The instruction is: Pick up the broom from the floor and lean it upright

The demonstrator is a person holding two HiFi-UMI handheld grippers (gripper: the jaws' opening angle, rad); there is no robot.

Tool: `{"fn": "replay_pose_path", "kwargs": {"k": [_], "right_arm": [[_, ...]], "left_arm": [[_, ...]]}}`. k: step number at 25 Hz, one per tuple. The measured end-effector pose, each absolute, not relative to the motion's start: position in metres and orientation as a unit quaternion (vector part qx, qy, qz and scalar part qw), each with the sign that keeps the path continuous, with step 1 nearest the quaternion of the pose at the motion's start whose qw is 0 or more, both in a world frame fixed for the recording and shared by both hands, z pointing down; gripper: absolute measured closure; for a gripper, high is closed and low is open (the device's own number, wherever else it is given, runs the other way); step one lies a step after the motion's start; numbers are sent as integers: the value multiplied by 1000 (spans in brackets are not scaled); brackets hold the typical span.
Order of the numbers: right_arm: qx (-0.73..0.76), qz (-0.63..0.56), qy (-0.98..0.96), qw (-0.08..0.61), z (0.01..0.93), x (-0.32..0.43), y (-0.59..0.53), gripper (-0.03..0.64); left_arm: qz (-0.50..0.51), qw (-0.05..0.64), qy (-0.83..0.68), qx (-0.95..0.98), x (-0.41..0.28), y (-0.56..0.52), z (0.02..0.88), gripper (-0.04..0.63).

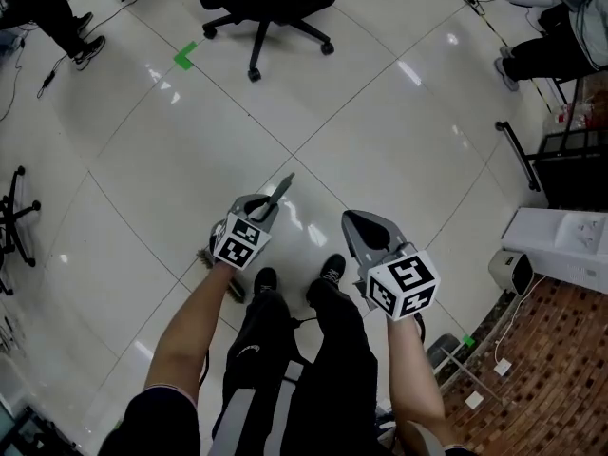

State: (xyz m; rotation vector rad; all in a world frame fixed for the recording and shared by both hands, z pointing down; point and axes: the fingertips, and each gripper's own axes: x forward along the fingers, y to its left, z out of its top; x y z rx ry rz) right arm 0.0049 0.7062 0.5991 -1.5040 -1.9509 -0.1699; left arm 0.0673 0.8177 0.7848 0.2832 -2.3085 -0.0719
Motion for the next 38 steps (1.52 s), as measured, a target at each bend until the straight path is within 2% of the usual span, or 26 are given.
{"fn": "replay_pose_path", "kwargs": {"k": [14, 23, 31, 38], "right_arm": [[-475, -49, -821, 313, 496, 57, 624, 614], [-379, -24, -880, 286, 453, 49, 521, 614], [-307, -7, -916, 260, 428, 16, 397, 614], [-227, 12, -945, 233, 424, -4, 257, 614]], "left_arm": [[38, 323, -923, 208, 64, 781, 645, 509], [94, 259, -917, 289, 0, 693, 568, 509], [120, 196, -907, 352, -95, 562, 497, 509], [138, 178, -876, 427, -137, 397, 486, 509]]}}
